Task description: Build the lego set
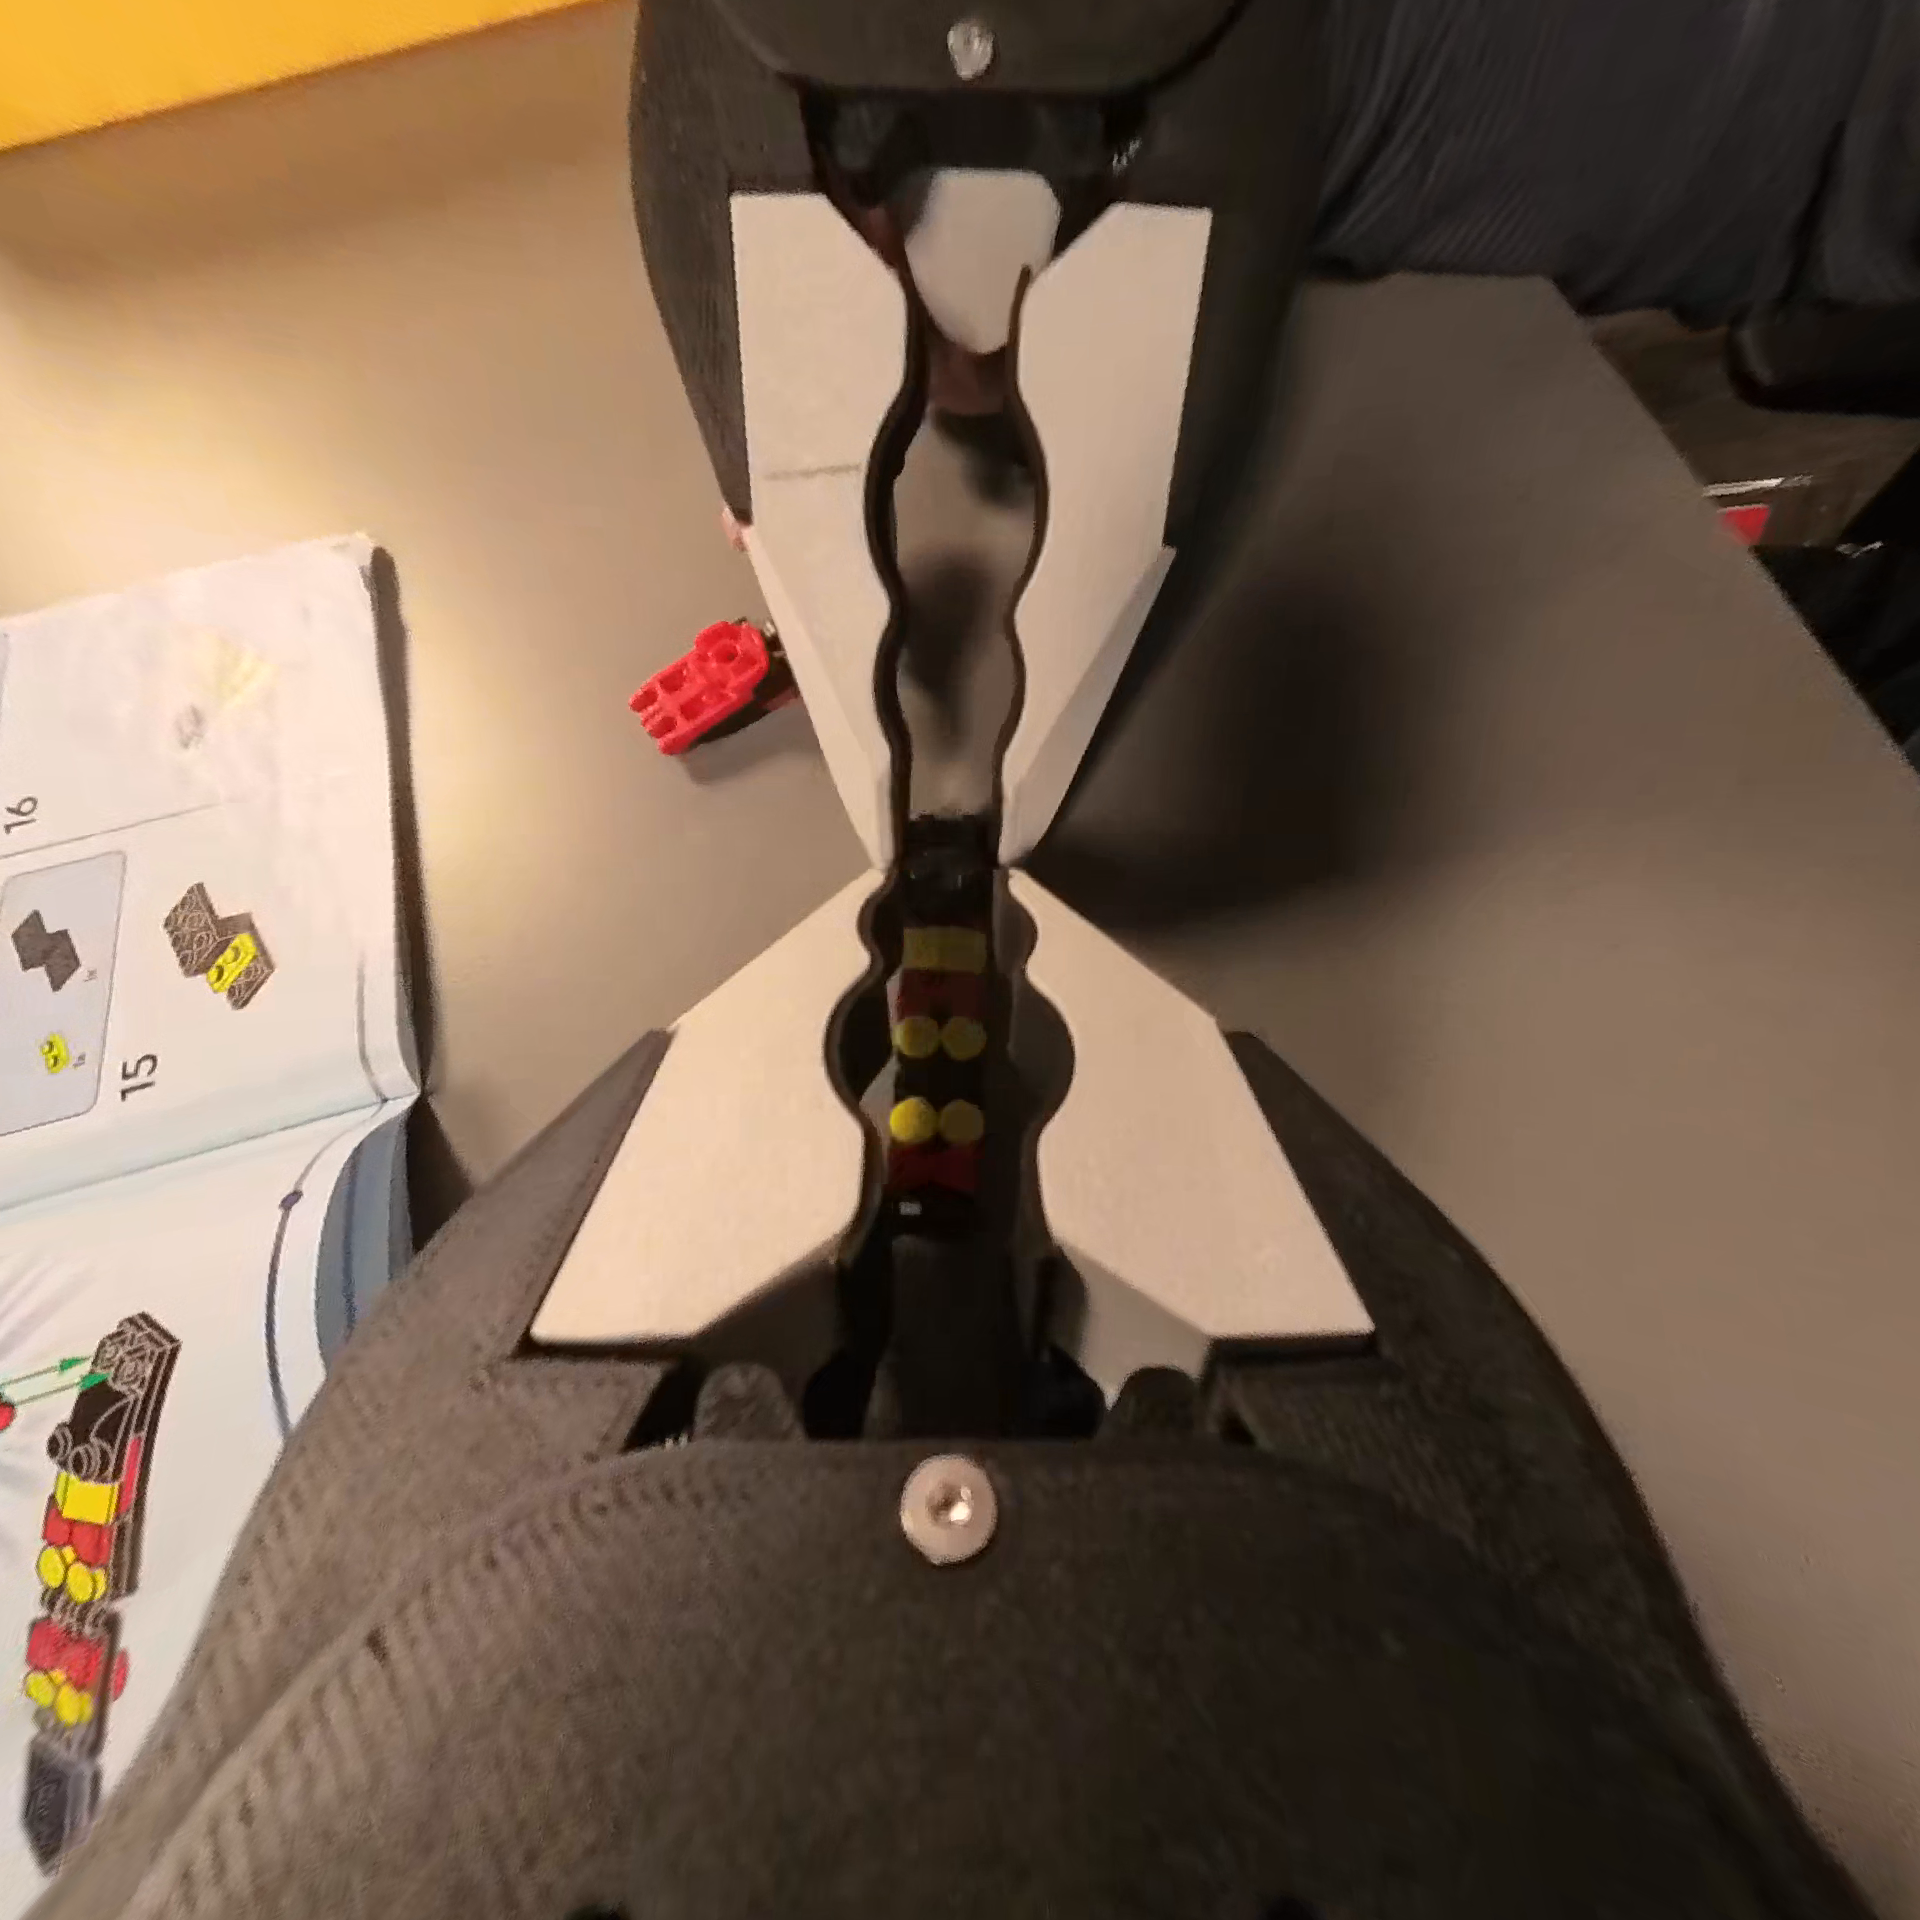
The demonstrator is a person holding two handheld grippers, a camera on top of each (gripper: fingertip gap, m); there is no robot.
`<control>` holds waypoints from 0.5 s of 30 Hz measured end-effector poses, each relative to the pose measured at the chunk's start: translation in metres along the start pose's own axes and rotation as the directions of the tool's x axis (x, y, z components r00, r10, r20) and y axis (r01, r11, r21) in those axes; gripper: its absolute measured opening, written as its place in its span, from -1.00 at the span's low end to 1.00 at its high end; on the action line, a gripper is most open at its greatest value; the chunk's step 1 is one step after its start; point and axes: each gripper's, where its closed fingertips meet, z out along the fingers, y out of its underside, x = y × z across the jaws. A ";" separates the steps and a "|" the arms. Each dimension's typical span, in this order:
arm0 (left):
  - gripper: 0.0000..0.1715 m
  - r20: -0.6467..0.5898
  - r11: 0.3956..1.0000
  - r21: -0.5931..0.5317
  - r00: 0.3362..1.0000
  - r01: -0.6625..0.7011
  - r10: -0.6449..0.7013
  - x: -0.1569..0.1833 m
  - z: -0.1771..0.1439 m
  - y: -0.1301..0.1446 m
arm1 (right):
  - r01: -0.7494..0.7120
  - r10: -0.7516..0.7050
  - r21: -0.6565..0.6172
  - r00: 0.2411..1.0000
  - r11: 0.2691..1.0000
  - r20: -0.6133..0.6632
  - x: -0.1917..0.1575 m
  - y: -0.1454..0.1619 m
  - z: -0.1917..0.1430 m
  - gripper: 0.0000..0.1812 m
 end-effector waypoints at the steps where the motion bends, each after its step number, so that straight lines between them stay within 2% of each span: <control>1: -0.81 0.006 1.000 -0.008 1.000 -0.010 0.010 0.000 0.000 0.001 | 0.000 0.000 0.000 1.000 1.000 -0.001 0.000 0.000 0.000 -0.84; 3: -0.77 0.011 0.999 -0.015 0.999 -0.034 0.034 0.001 0.000 0.003 | 0.002 -0.002 0.000 1.000 1.000 -0.002 0.000 0.000 0.000 -0.84; 7: -0.48 0.037 0.998 -0.024 0.997 -0.062 0.063 0.000 -0.004 0.007 | 0.001 -0.001 0.001 1.000 1.000 -0.001 0.000 0.000 0.000 -0.84; 11: -0.56 -0.019 0.999 -0.038 1.000 0.010 -0.011 -0.001 -0.010 0.014 | 0.001 -0.001 0.001 1.000 1.000 0.000 0.000 0.000 0.001 -0.84; 15: -0.68 -0.025 0.999 -0.037 1.000 -0.010 0.009 0.001 -0.010 0.015 | 0.007 -0.007 0.001 1.000 1.000 -0.006 0.001 -0.001 0.001 -0.84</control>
